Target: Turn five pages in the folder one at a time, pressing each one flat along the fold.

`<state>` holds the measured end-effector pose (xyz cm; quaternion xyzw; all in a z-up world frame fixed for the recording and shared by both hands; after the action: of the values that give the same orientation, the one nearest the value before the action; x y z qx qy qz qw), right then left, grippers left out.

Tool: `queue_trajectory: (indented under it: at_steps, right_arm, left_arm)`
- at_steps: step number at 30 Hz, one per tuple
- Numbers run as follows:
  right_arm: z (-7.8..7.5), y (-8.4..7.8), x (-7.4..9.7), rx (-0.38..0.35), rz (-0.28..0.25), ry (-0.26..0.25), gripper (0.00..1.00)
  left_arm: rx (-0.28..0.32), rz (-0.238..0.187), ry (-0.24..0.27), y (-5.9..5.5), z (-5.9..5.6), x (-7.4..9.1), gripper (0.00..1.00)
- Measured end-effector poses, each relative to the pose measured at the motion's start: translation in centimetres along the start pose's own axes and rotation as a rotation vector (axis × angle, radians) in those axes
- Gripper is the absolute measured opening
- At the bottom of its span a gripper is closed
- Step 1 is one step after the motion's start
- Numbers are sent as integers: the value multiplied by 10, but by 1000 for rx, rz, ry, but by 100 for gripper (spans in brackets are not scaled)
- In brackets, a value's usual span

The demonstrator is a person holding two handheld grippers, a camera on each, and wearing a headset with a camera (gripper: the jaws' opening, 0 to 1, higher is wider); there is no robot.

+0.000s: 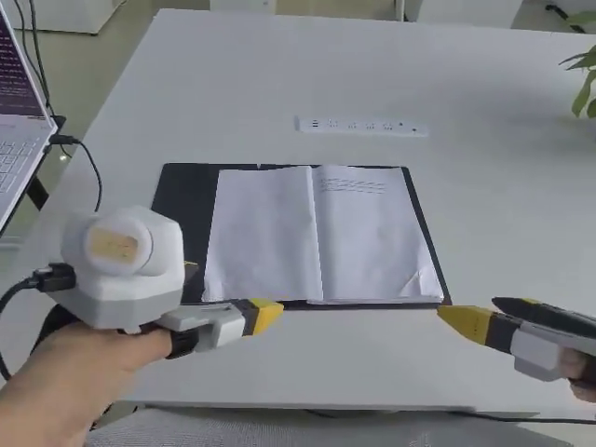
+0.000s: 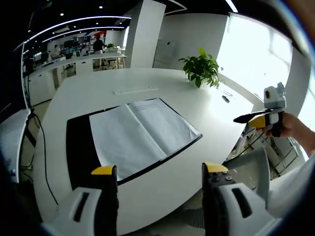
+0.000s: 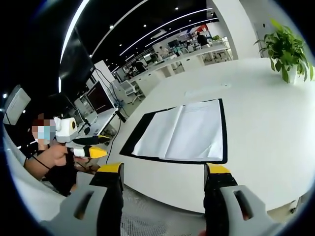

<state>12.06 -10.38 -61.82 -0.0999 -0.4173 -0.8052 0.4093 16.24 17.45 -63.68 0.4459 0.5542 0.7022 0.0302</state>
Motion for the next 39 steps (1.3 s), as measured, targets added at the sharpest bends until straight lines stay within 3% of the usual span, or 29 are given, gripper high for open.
queue_trajectory:
  at_steps: [5, 6, 10, 13, 18, 24, 31, 39]
  right_arm:
    - [-5, -2, -4, -37, -23, 11, 63]
    - [-7, -2, -5, -47, -24, 11, 62]
    - [-12, -7, -8, -93, -29, 19, 59]
    - [-16, -11, -10, -112, -30, 22, 58]
    - [-24, -18, -11, -154, -34, 23, 54]
    - [-35, -21, -9, -210, -55, 21, 52]
    - [-40, -15, -8, -244, -80, 27, 50]
    - [-50, -12, -16, -284, -89, 35, 46]
  left_arm:
    - [-51, -5, -23, 10, -15, -40, 68]
    - [-63, -6, -33, 14, -21, -54, 68]
    - [-107, -6, -43, 17, -31, -84, 64]
    - [-156, -5, -46, 20, -41, -117, 63]
    - [-212, -16, -59, 26, -54, -153, 61]
    - [-233, -13, -62, 27, -64, -194, 57]
    - [-237, 12, -56, 22, -72, -222, 55]
    - [-276, 2, -25, 21, -75, -233, 53]
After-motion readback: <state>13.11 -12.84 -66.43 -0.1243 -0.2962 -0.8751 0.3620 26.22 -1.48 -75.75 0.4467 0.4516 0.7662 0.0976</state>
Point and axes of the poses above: the centre of the closed fingertips' face, and the gripper's own axes: x roughly backward along the fingers, z roughly to its left, y roughly out of its top, the point moved 6 cm from there along x, roughly backward along the fingers, and after that the axes turned 15 degrees about -x, right-handed, at the moved point
